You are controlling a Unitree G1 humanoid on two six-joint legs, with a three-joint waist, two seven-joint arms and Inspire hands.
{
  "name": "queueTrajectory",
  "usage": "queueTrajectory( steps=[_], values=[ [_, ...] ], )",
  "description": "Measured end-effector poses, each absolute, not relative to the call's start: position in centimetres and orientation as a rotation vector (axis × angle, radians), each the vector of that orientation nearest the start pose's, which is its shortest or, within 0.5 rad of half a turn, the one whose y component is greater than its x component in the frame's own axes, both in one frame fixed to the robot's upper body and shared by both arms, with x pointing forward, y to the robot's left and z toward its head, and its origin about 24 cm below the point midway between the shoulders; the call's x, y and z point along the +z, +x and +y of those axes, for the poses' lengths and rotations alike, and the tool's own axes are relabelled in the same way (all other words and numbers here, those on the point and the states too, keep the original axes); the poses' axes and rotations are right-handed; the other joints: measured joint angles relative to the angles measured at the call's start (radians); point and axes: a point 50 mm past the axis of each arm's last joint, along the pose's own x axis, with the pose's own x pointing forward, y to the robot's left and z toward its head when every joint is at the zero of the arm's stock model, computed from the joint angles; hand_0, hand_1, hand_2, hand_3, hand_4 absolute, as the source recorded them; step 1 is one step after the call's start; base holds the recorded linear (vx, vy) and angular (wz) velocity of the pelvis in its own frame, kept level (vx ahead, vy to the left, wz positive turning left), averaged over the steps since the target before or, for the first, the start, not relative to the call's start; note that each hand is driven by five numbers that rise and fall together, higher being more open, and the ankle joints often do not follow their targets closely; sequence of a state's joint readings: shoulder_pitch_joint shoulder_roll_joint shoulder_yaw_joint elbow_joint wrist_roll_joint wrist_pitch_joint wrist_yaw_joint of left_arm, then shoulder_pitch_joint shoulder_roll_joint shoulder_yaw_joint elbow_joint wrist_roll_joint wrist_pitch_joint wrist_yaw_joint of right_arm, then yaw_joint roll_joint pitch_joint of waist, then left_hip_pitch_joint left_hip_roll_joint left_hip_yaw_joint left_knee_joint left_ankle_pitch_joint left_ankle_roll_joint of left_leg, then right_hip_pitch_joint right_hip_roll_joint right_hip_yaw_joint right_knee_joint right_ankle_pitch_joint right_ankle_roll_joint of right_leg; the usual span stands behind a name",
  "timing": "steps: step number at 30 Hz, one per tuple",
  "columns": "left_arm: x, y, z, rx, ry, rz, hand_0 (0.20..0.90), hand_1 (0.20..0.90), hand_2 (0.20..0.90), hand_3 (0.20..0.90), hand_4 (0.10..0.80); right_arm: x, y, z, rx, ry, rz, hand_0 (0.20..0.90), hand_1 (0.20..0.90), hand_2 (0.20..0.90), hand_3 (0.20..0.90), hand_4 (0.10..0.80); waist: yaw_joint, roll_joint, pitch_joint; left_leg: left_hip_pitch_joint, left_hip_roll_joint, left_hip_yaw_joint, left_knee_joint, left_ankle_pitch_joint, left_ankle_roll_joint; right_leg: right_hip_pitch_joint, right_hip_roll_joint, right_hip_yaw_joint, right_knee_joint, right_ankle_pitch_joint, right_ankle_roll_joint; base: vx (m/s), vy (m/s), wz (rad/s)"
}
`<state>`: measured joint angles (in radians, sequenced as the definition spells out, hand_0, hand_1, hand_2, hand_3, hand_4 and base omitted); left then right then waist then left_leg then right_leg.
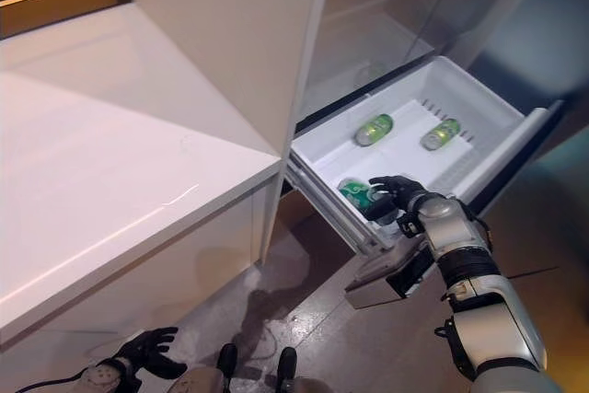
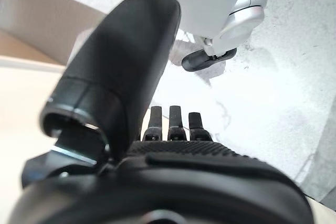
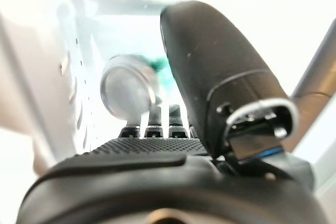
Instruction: Put drinks into fridge and close the fridge
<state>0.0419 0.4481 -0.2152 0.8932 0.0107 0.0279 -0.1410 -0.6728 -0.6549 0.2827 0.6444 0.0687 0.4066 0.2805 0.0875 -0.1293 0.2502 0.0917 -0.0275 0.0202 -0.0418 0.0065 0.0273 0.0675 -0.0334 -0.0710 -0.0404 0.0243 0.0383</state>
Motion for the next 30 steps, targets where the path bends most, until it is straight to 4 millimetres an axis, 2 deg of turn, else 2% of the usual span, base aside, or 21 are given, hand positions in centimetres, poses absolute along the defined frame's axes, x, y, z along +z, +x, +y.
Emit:
queueTrajectory(
  steps=[5, 7, 15, 21, 24, 30],
  values=[
    [-12.2, 13.3, 27.4, -0.131, 0.447, 1.034, 0.9, 0.9, 0.9, 0.9, 0.8, 7.1, 34.8, -24.7, 0.172, -0.573, 0.531, 0.9, 0.9, 0.9, 0.9, 0.8, -0.011, -0.001, -0.069, 0.029, 0.003, 0.025, -0.012, -0.002, 0.0, 0.016, 0.003, 0.024, 0.0, -0.003, 0.004, 0.047, 0.021, -0.13],
    [-12.3, 13.2, 27.2, -0.135, 0.44, 1.038, 0.9, 0.9, 0.9, 0.9, 0.8, 6.6, 34.6, -24.5, 0.18, -0.573, 0.544, 0.9, 0.9, 0.9, 0.9, 0.8, -0.015, 0.006, -0.089, 0.03, 0.002, 0.025, -0.011, -0.003, 0.0, 0.016, 0.002, 0.024, 0.001, -0.002, 0.004, 0.019, 0.008, -0.04],
    [-12.9, 11.8, 27.0, -0.132, 0.43, 1.097, 0.9, 0.9, 0.9, 0.9, 0.8, 6.6, 34.3, -24.3, 0.159, -0.562, 0.529, 0.9, 0.9, 0.9, 0.9, 0.8, -0.022, 0.02, -0.108, 0.028, 0.002, 0.024, -0.008, -0.002, 0.001, 0.016, 0.002, 0.024, 0.001, 0.0, 0.003, -0.019, 0.027, 0.0],
    [-13.2, 11.1, 27.0, -0.119, 0.422, 1.123, 0.9, 0.9, 0.9, 0.9, 0.8, 8.1, 34.2, -25.0, -0.037, -0.413, 0.374, 0.9, 0.9, 0.9, 0.9, 0.8, -0.039, 0.051, -0.105, 0.023, 0.0, 0.023, -0.012, -0.001, 0.002, 0.017, 0.0, 0.025, -0.018, 0.007, 0.005, -0.006, 0.016, 0.0],
    [-13.7, 10.1, 26.3, -0.104, 0.398, 1.137, 0.9, 0.9, 0.9, 0.9, 0.8, 9.7, 34.0, -25.4, -0.143, -0.37, 0.253, 0.9, 0.9, 0.9, 0.9, 0.8, -0.053, 0.079, -0.116, 0.027, 0.001, 0.025, -0.028, 0.0, 0.003, 0.018, 0.002, 0.026, -0.028, 0.008, 0.005, 0.002, 0.008, -0.01],
    [-14.3, 8.7, 25.5, -0.082, 0.355, 1.143, 0.9, 0.9, 0.9, 0.9, 0.8, 12.7, 33.0, -25.9, -0.313, -0.326, -0.025, 0.9, 0.9, 0.9, 0.9, 0.8, -0.079, 0.096, -0.123, 0.032, 0.004, 0.027, -0.04, 0.0, 0.003, 0.018, 0.005, 0.031, -0.037, 0.009, 0.005, 0.003, 0.05, -0.02]
  ],
)
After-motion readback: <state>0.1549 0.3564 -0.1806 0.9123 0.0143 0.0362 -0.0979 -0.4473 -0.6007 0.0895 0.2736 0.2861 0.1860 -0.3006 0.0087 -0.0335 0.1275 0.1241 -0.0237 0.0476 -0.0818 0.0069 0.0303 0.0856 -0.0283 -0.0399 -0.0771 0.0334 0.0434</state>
